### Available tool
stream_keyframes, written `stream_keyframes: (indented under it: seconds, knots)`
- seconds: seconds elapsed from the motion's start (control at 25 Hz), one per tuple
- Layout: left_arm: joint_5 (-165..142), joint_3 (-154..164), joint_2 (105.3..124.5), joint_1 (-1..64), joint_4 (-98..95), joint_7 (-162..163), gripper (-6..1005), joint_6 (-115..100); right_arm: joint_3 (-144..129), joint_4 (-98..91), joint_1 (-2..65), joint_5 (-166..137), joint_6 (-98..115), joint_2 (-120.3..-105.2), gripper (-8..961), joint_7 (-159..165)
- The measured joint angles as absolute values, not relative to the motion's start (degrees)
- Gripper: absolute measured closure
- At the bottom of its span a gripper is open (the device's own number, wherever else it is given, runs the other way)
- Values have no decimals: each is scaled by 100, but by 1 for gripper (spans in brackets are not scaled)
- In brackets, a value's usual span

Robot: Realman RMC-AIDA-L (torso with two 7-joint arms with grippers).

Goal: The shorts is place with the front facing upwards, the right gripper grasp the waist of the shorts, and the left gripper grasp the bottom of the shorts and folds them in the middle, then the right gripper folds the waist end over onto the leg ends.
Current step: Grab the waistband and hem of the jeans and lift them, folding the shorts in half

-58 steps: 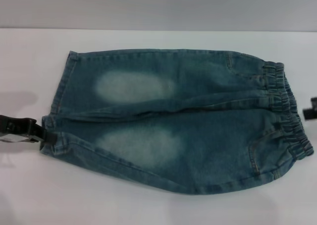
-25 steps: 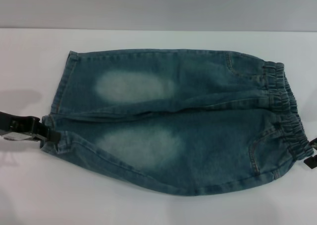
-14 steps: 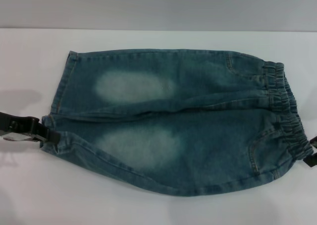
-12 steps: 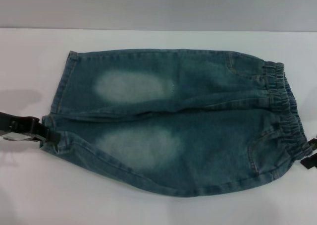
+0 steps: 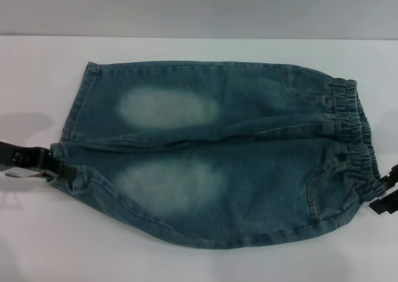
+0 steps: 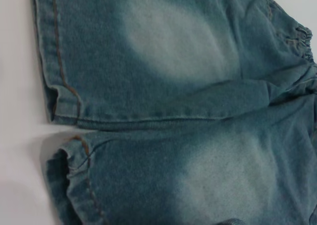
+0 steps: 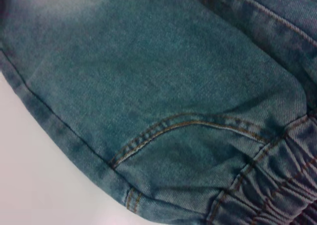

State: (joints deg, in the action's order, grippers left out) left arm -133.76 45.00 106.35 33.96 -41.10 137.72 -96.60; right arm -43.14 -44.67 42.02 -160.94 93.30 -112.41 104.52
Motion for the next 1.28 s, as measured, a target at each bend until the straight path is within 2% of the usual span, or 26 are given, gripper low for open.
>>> stream_keyframes:
  seconds: [0.52,1.28]
  knots:
    - [-13368,4500,10663,3373,-4104,13765,997,-9667,-4330,-4604,4189,-16174,9459,-11135,349,10457]
    - [-13368,4410,10678,3392,-4105,13755,997,-9668,-4333,-4580,4235,-16180,9397,-11284,358,10441]
